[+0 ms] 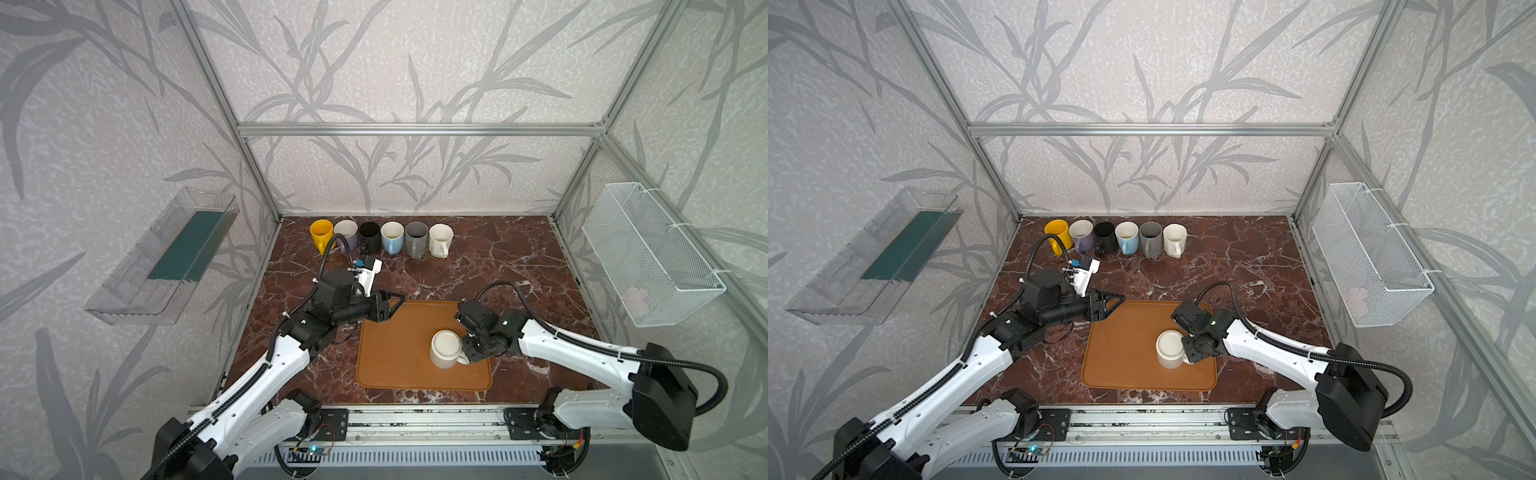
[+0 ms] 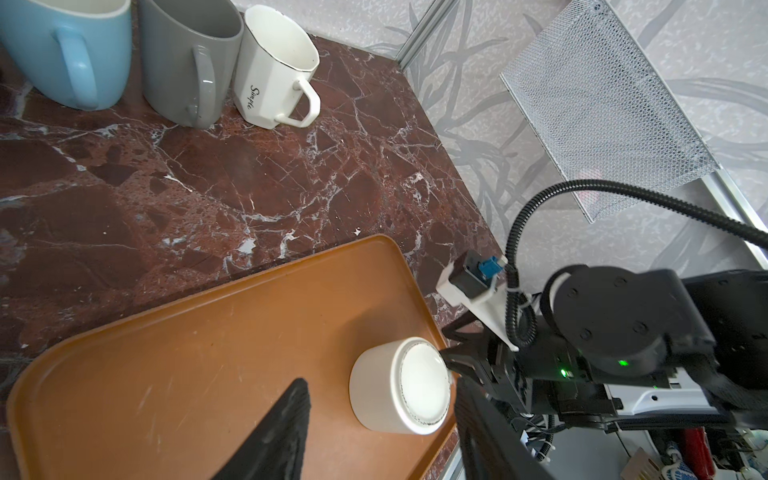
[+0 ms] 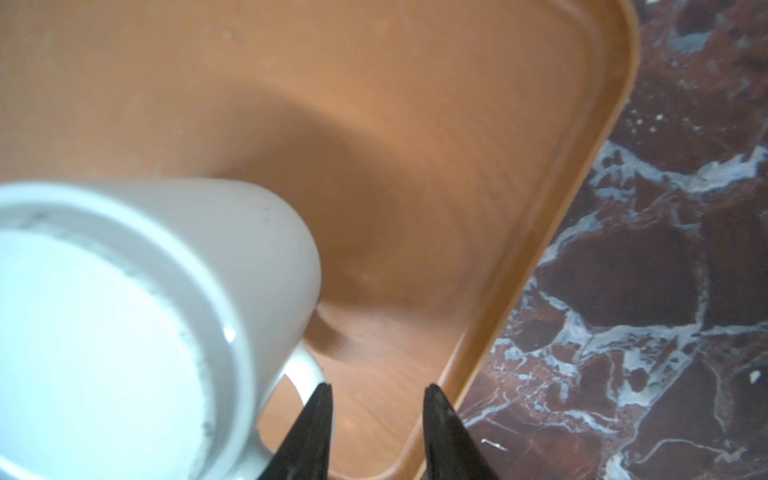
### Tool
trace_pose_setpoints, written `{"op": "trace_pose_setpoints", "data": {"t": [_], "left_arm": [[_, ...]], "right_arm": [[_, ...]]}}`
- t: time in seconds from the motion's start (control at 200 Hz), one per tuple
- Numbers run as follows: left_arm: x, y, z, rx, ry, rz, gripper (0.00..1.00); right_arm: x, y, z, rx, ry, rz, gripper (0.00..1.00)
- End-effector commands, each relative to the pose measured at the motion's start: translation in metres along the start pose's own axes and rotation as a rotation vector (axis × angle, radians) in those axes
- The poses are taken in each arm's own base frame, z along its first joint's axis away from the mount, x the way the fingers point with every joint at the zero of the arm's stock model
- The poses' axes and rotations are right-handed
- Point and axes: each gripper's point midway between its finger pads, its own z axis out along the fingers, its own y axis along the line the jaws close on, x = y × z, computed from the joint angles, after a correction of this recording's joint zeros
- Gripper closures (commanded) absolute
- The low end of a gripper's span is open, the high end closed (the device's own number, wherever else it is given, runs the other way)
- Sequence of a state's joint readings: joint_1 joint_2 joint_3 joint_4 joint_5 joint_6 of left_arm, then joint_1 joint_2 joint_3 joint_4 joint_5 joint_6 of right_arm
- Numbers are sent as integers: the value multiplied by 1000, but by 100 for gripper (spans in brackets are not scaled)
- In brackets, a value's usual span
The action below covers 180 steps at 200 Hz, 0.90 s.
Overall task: Turn the mug right side up
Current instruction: 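Raise the right gripper and move it toward the round white mug on the tray, then bring both grippers over the upside-down round white mug on the tray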
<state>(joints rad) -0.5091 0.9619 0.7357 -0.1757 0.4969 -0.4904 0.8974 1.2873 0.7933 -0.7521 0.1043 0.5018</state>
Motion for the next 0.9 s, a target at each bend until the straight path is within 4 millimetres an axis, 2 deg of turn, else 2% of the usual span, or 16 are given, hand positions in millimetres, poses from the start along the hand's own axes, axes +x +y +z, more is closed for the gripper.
{"op": "trace_pose_setpoints", "data": {"t": [0.0,0.085,0.1,0.21,0.43,0.63,0.84,0.895], "left_arm": [[9,12,1,-62,24,6,42],[17,22,3,-108,54,-13,42],[19,23,4,-112,60,-15,42],[35,33,5,-166,98,-37,44],[63,61,-4,-336,155,-52,45],[74,73,-9,-434,169,-71,47],[86,79,-8,-482,206,-61,47],[89,81,-8,-496,221,-54,47]], "right_arm": [[18,12,-3,-14,30,1,63],[17,28,-4,-49,19,-5,63],[20,37,-5,-63,17,-29,63],[16,64,-7,-133,-6,-30,64],[-6,114,-10,-305,-61,13,65],[-39,141,-12,-393,-168,77,65],[-71,169,-5,-458,-224,59,65],[-80,172,-6,-474,-242,54,65]]}}
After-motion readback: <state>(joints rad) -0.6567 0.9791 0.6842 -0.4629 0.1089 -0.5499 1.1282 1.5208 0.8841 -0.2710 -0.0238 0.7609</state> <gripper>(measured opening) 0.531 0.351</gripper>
